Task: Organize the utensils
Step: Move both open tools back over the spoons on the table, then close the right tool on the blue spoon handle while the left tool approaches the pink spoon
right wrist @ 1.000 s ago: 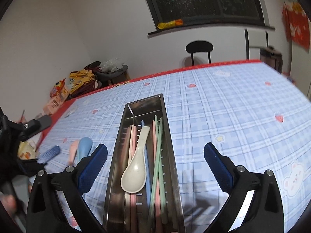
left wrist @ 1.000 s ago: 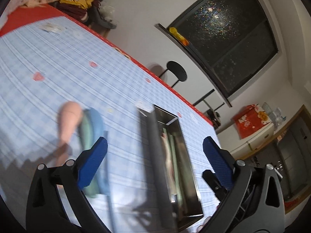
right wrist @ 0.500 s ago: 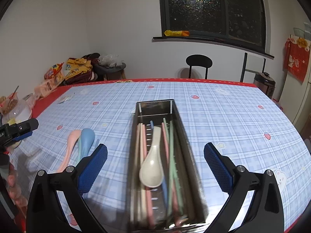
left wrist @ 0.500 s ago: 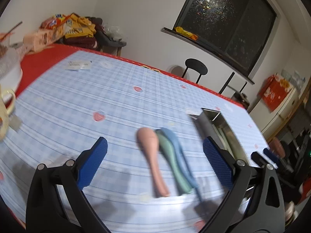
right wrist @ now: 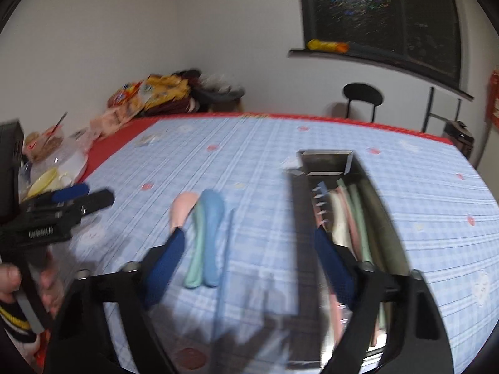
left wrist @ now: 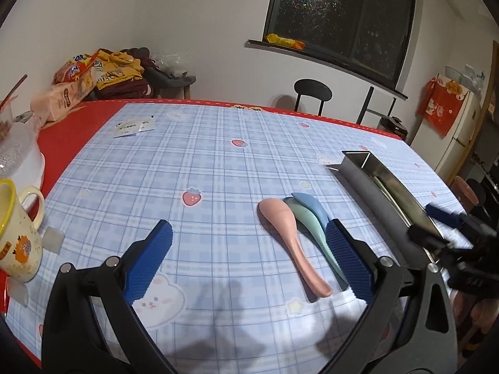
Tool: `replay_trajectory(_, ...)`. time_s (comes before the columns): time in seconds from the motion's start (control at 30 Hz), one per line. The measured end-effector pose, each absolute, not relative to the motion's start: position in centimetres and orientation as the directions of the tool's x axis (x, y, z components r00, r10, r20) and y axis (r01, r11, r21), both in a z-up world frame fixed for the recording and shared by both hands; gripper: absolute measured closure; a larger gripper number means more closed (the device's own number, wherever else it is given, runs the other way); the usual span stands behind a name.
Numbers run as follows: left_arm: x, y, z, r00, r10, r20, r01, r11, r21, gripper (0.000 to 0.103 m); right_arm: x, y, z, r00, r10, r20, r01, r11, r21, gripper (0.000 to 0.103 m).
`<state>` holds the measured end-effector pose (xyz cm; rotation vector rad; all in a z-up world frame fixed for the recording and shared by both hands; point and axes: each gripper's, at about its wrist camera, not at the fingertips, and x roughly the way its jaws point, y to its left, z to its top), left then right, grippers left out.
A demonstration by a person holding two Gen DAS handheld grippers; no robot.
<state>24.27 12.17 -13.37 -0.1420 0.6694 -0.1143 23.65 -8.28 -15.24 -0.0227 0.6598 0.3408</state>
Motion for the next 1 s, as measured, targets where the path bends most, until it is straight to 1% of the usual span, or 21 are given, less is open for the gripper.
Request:
replay_trajectory(0.07,24.6,12.5,-13.3,0.777,-0.173,-0.605,0.067,0.979,-0.194,0.006,23.9,-7.3,-15.7,0.714,0.312,-0.626,-0.331,0.939,0.091,0.053)
replay_trajectory(0.1,25.0,12.6,-13.1,0.776,-0.175,-0.606,0.066,0.978,-0.197,0.006,24.0,-6.9,-15.9,0.707,0.311,-0.635,-0.333,0.939,0.089,0.056)
replay_trajectory(0.17,25.8,12.3,-12.8,0.773,-0.175,-0.609,0.075,0.980,-0.187,0.007,24.2,-6.1,-16.4,0.694,0.309,-0.650,-0.339,0.937,0.084,0.072)
replay_trajectory(0.27,27.1,11.4,-12.5,0.774,-0.212,-0.597,0.129,0.975,-0.180,0.007,24.9,-4.6,-17.1,0.671,0.293,-0.681,-0.348,0.936,0.060,0.086)
replay_trajectory(0.33,27.8,11.1,-12.8,0.772,-0.240,-0.589,0.155,0.969,-0.192,0.008,25.4,-3.6,-17.8,0.652,0.278,-0.705,-0.360,0.932,0.035,0.088)
replay_trajectory(0.4,28.1,11.4,-13.5,0.759,-0.282,-0.587,0.179,0.957,-0.228,0.013,25.9,-2.7,-18.4,0.632,0.268,-0.728,-0.368,0.930,0.023,0.088)
replay_trajectory(0.47,28.5,11.7,-14.3,0.728,-0.315,-0.609,0.191,0.946,-0.261,0.023,26.6,-2.2,-19.2,0.604,0.272,-0.749,-0.376,0.926,0.034,0.088)
replay_trajectory(0.5,28.6,12.1,-14.7,0.718,-0.326,-0.615,0.187,0.941,-0.281,0.024,26.9,-2.0,-19.3,0.595,0.277,-0.754,-0.375,0.926,0.044,0.088)
replay_trajectory(0.63,28.8,13.5,-15.3,0.709,-0.357,-0.608,0.164,0.922,-0.350,0.024,28.3,-1.1,-19.8,0.565,0.295,-0.770,-0.365,0.927,0.087,0.087)
replay_trajectory(0.8,28.7,13.6,-15.7,0.702,-0.362,-0.613,0.165,0.920,-0.355,0.024,29.4,-0.5,-19.9,0.560,0.278,-0.780,-0.348,0.934,0.083,0.087)
replay_trajectory(0.9,28.5,13.4,-15.6,0.700,-0.366,-0.614,0.175,0.920,-0.349,0.024,30.1,-1.0,-20.1,0.548,0.275,-0.790,-0.321,0.941,0.105,0.087)
replay_trajectory(1.0,28.6,13.4,-15.8,0.696,-0.367,-0.617,0.171,0.920,-0.354,0.024,30.4,-1.5,-20.3,0.540,0.287,-0.791,-0.303,0.943,0.135,0.084)
